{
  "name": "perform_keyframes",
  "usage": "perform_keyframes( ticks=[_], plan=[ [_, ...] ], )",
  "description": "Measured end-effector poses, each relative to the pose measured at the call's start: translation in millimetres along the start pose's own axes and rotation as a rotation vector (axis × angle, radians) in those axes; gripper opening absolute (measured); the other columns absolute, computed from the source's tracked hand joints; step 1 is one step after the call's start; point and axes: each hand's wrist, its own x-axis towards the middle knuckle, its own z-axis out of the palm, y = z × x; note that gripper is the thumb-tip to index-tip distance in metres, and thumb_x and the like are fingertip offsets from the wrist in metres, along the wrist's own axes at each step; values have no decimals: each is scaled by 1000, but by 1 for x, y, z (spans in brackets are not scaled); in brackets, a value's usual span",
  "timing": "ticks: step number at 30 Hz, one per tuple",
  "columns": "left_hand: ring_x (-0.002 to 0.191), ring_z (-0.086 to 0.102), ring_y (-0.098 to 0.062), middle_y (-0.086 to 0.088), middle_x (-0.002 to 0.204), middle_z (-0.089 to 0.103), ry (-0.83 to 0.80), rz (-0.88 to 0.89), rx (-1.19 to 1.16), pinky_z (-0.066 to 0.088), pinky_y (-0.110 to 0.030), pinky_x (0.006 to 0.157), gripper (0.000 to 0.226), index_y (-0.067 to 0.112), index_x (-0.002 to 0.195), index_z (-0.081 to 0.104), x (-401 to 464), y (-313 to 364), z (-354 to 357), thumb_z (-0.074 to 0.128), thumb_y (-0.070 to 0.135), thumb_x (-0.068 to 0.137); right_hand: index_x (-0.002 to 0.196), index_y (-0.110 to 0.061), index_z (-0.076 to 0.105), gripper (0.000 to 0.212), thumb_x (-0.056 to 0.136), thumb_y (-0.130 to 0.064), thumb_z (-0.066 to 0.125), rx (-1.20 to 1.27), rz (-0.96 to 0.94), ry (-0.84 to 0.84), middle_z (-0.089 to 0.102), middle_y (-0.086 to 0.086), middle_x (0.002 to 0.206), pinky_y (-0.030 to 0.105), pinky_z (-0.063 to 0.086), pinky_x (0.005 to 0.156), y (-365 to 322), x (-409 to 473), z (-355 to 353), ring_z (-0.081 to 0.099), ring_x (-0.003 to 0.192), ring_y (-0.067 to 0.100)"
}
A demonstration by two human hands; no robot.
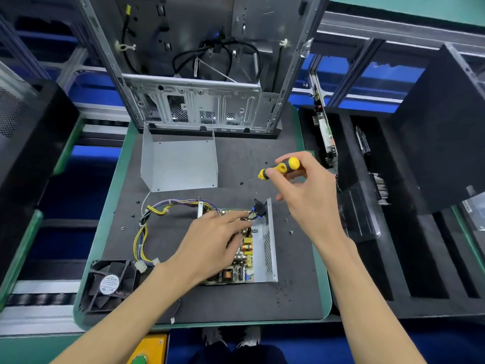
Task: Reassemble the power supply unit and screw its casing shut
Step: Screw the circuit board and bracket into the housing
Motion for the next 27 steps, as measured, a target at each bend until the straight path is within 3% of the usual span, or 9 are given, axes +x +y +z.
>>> perform_keyframes(
  ticks=[2, 4, 11, 27],
  plan=[
    [73, 66, -15, 12, 126, 71, 4, 31, 22, 48, -21, 69, 38, 27, 114, 76, -1, -1, 0, 79, 15, 79, 93, -9, 68, 9, 93, -16, 75, -18, -27, -19, 69, -3, 87, 46, 60, 67, 2, 3, 4, 67, 79, 16],
    [74, 67, -10, 10, 128, 70, 0, 80, 53, 48, -19, 71, 41, 26, 116, 75, -3, -3, 2, 81, 18, 77, 92, -9, 67, 12, 97, -20, 70, -38, -54, -41, 70, 0, 89, 49, 59, 69, 6, 6, 9, 70, 82, 19],
    [79, 71, -13, -1, 131, 69, 26, 145, 34, 56, -28, 77, 46, 16, 122, 73, -5, -5, 7, 78, 14, 76, 89, -11, 62, 17, 98, -24, 68, -175, -174, -95, 60, 1, 83, 49, 58, 64, 15, 13, 24, 64, 77, 22],
    [81, 71, -11, 1, 130, 70, 19, 169, -3, 56, -28, 73, 46, 17, 121, 74, -3, -9, 8, 69, 15, 75, 89, -15, 63, 15, 96, -27, 70, -269, -185, -168, 58, 2, 81, 47, 53, 62, 29, 8, 34, 61, 76, 20]
  ],
)
